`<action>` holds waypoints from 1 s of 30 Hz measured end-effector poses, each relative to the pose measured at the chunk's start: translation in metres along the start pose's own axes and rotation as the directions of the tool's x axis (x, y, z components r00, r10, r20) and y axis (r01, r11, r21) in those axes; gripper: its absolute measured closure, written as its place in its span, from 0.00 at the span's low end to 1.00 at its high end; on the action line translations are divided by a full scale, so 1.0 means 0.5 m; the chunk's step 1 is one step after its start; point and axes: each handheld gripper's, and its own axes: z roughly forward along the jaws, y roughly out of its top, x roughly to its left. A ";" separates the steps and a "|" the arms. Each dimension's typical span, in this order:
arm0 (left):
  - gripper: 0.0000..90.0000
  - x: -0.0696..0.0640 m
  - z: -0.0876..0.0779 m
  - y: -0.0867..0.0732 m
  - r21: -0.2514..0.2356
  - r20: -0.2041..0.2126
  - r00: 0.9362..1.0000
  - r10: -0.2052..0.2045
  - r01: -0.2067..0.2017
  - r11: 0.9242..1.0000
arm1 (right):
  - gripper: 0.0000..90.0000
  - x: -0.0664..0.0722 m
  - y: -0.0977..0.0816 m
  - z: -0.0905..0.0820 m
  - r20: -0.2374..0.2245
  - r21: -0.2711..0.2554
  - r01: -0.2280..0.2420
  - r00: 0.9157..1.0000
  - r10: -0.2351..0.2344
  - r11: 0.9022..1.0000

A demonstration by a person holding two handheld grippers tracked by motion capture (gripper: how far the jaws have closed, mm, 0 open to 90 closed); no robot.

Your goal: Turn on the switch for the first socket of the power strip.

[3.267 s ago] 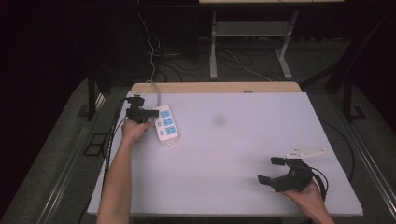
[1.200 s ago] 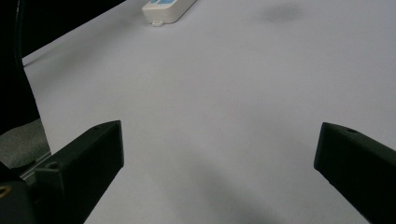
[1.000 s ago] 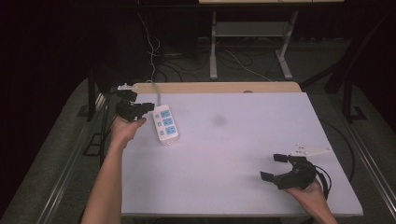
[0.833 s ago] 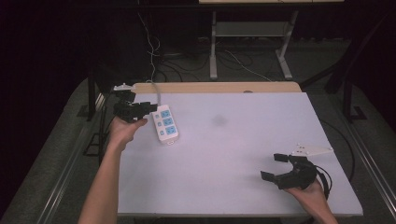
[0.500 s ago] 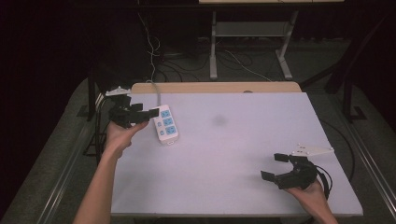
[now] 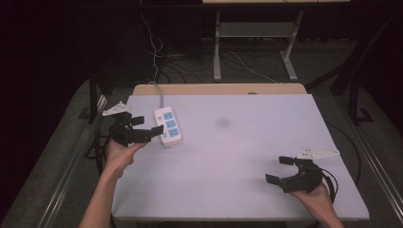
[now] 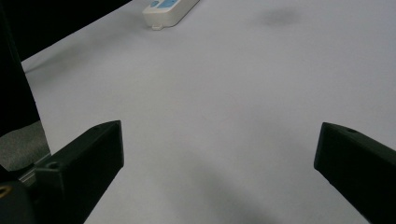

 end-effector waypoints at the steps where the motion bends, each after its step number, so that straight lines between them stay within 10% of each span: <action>1: 0.00 -0.005 -0.001 -0.004 -0.006 0.005 1.000 -0.002 0.002 1.000 | 0.01 0.000 0.000 0.000 0.000 0.000 0.000 1.000 0.000 1.000; 30: 0.00 -0.096 0.000 -0.141 -0.033 0.072 0.996 0.057 -0.055 0.998 | 0.01 0.003 -0.002 0.002 -0.005 0.011 0.003 1.000 -0.003 1.000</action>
